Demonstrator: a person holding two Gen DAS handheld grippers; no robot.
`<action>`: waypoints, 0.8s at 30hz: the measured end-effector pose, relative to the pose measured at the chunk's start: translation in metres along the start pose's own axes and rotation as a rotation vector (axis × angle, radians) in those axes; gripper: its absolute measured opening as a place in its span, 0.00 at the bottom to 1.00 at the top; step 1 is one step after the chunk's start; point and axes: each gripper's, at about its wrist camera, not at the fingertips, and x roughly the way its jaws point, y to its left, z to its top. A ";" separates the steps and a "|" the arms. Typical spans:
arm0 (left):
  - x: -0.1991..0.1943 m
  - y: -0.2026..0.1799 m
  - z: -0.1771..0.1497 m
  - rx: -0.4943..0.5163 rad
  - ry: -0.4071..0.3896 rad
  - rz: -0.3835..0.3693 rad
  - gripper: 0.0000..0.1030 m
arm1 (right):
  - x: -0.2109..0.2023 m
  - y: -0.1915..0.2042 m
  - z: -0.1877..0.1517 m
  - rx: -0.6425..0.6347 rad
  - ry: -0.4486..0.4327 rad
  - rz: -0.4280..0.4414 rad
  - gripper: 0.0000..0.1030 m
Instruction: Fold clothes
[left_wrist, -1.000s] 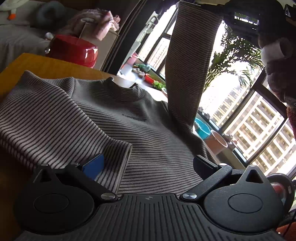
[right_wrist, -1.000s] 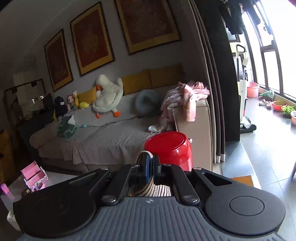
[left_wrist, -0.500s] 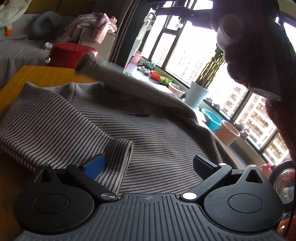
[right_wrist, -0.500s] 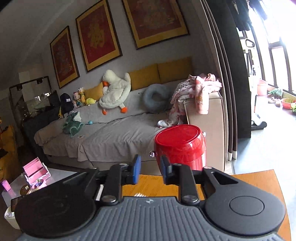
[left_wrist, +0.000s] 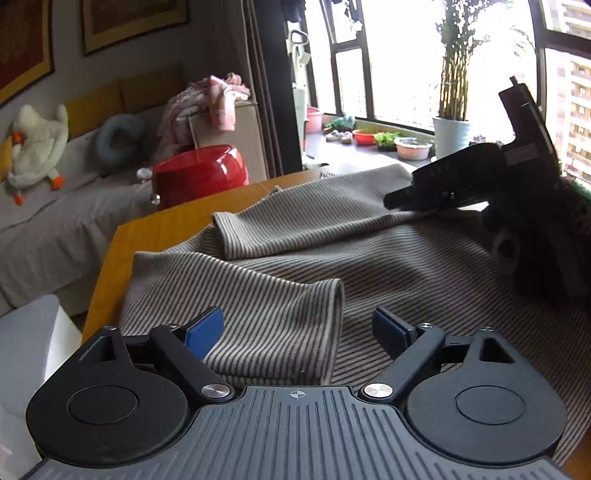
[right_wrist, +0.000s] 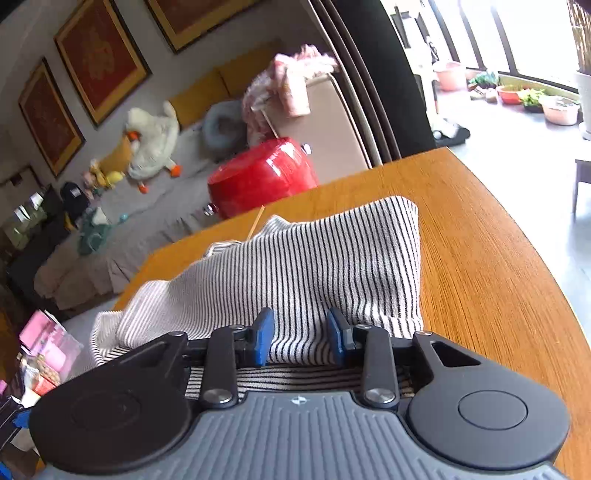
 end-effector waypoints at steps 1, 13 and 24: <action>0.003 -0.001 0.000 0.016 0.011 0.014 0.68 | -0.002 -0.004 0.000 0.018 -0.010 0.010 0.32; 0.007 -0.013 0.006 0.045 0.007 0.052 0.22 | -0.030 0.044 -0.015 0.003 0.159 0.324 0.36; -0.025 0.010 0.018 -0.067 -0.091 0.055 0.13 | 0.006 0.081 -0.036 0.071 0.271 0.328 0.48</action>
